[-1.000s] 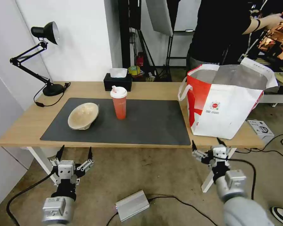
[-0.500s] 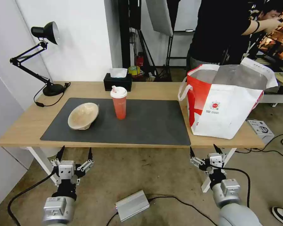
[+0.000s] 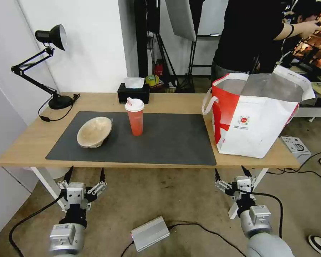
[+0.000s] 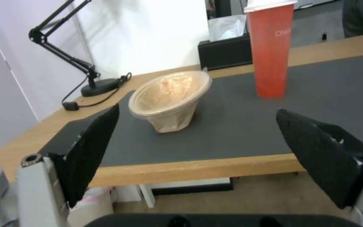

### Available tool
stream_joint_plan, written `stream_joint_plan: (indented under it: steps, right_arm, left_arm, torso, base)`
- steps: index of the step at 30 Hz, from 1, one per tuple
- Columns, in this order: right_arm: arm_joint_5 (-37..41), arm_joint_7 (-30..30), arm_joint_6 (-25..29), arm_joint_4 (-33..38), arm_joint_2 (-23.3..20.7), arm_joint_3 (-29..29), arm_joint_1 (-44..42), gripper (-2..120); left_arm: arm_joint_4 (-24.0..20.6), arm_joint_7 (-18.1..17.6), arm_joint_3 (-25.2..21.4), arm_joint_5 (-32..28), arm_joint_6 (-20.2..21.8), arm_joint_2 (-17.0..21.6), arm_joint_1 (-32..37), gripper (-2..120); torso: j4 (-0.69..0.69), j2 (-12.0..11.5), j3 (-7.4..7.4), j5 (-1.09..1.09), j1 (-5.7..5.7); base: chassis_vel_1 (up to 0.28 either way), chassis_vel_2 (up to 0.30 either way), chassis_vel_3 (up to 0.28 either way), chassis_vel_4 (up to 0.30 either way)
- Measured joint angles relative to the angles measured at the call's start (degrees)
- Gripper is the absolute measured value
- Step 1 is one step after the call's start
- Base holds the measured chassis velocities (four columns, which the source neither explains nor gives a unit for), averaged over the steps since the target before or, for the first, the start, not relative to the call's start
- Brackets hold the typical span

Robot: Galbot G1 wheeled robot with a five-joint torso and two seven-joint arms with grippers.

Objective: Pick up the trash from the table and place it into the takeout bag.

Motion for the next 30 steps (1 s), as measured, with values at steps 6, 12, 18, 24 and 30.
stream_joint_plan:
  steps: [6, 12, 18, 24, 30]
  right_arm:
    - [0.14, 0.48, -0.15, -0.01, 0.55, -0.32, -0.17, 100]
    - [0.36, 1.43, -0.41, 0.09, 1.41, -0.77, -0.53, 100]
    - [0.47, 1.75, -0.48, 0.11, 1.89, -0.90, -0.64, 100]
    - [0.74, 2.05, -0.51, 0.00, 2.35, -1.39, -0.65, 100]
    - [3.42, 2.03, -1.17, 1.00, 2.48, -2.80, 1.09, 100]
  left_arm:
    - [0.03, -0.01, 0.04, 0.01, -0.10, -0.04, 0.01, 100]
    - [0.05, -0.03, 0.02, 0.08, -0.21, -0.06, 0.14, 100]
    - [0.05, -0.04, 0.01, 0.14, -0.23, -0.07, 0.24, 100]
    - [0.05, -0.04, 0.01, 0.25, -0.26, -0.10, 0.42, 100]
    - [-0.01, -0.05, 0.01, 0.27, -0.27, -0.09, 0.34, 100]
  torso:
    - [0.00, 0.00, 0.00, 0.00, 0.00]
    - [0.00, 0.00, 0.00, 0.00, 0.00]
    - [0.00, 0.00, 0.00, 0.00, 0.00]
    - [0.00, 0.00, 0.00, 0.00, 0.00]
    - [0.00, 0.00, 0.00, 0.00, 0.00]
  base:
    - [0.000, 0.000, 0.000, 0.000]
    - [0.000, 0.000, 0.000, 0.000]
    - [0.000, 0.000, 0.000, 0.000]
    - [0.000, 0.000, 0.000, 0.000]
    - [0.000, 0.000, 0.000, 0.000]
